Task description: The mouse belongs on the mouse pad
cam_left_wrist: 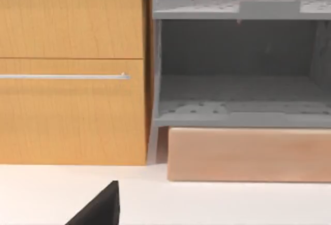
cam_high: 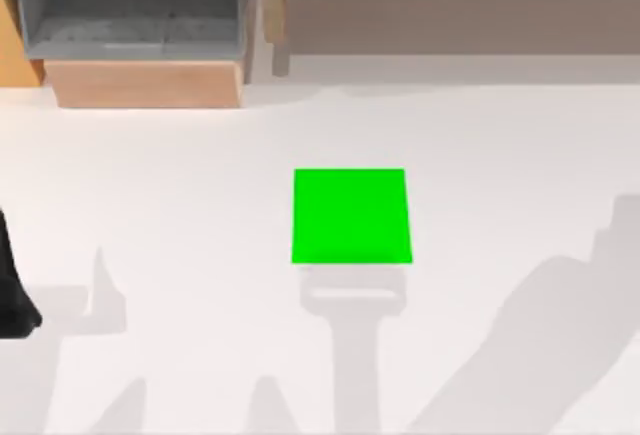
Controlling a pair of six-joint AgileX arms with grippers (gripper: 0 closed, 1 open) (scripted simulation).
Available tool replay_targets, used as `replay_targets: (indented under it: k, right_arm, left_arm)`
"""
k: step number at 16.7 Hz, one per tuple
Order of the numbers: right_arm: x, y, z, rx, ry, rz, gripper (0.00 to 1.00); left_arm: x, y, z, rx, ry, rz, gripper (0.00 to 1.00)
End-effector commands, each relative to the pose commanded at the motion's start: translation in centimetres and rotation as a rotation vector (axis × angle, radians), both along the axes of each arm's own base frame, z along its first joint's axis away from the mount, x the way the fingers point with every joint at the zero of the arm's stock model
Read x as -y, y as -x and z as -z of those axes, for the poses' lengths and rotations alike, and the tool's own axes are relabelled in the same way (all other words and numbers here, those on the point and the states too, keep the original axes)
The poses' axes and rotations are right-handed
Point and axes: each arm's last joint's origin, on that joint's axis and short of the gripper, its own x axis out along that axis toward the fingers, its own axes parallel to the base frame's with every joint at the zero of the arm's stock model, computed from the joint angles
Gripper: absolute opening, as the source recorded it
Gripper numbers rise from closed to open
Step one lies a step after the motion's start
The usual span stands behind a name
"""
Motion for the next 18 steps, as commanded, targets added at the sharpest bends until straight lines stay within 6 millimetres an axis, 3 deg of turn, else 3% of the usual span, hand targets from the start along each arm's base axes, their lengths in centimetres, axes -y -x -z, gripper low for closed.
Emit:
replay_targets:
  k: [5, 7, 13, 18]
  right_arm:
    - [-0.2, 0.4, -5.7, -0.013, -0.005, 0.000, 0.00]
    - [-0.2, 0.5, -6.9, -0.002, 0.000, 0.000, 0.00]
    - [-0.3, 0.2, -6.8, -0.006, -0.002, -0.014, 0.00]
    - [-2.6, -3.3, -6.9, -0.027, -0.006, -0.310, 0.00]
  left_arm:
    - [0.0, 0.0, 0.0, 0.000, 0.000, 0.000, 1.00]
    - [0.0, 0.0, 0.0, 0.000, 0.000, 0.000, 1.00]
    - [0.0, 0.0, 0.0, 0.000, 0.000, 0.000, 1.00]
    - [0.0, 0.0, 0.0, 0.000, 0.000, 0.000, 1.00]
